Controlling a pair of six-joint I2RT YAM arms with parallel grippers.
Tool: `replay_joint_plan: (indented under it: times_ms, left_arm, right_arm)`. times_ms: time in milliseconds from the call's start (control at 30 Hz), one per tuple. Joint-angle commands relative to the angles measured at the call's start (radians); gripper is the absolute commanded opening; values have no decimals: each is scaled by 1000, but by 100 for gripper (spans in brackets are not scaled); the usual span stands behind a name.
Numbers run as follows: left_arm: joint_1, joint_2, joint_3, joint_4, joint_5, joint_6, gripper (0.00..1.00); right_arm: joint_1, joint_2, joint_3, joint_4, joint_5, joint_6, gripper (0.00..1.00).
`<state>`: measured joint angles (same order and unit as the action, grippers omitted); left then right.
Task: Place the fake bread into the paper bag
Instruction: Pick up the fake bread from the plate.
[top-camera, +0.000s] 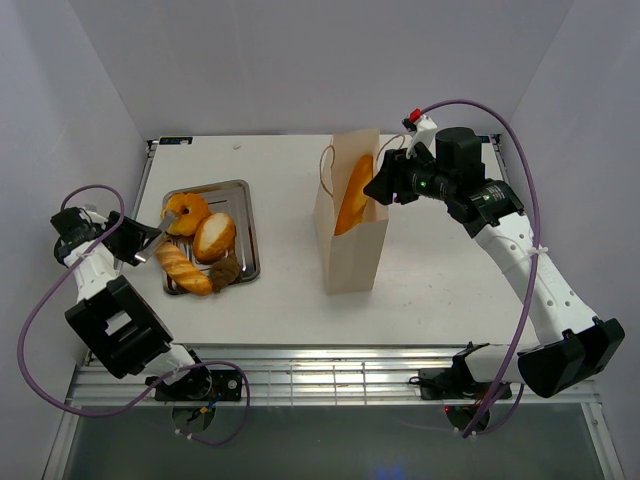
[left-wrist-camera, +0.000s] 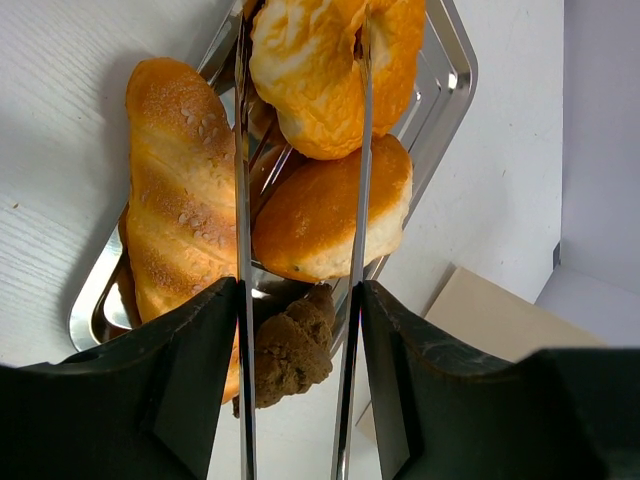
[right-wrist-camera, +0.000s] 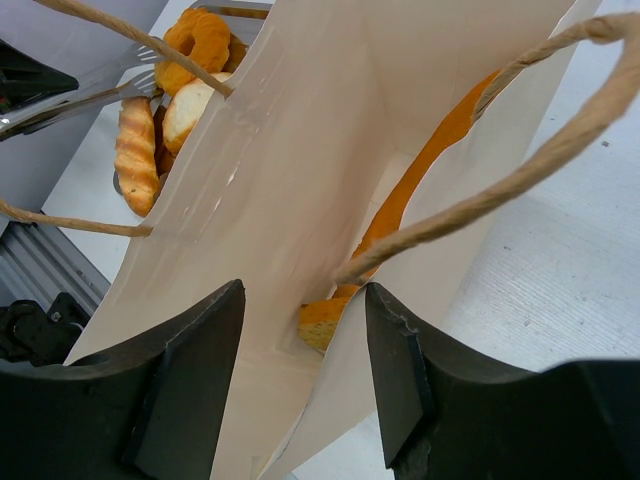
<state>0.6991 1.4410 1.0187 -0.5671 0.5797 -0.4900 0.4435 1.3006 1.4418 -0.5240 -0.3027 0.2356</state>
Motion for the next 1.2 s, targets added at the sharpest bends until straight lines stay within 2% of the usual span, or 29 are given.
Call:
replay_joint_plan:
  times_ms: [0,733,967,1000,1167]
  left_arm:
    - [5,7,20,27,43,8,62]
    - [0,55,31,21,55,16,61]
    - [0,41,18,24,55,19,46]
    - [0,38,17,24,52,21,40]
    - [0,18,15,15,37,14,25]
  right_arm:
    - [-2,-31,-4,36,-12,-1,57]
    - [-5,-32,5,35,-4,1,58]
    - [-5,-32,14,35,-4,2,58]
    - [-5,-32,14,35,-4,2,58]
    - [-6,-35,9,35,0,1,58]
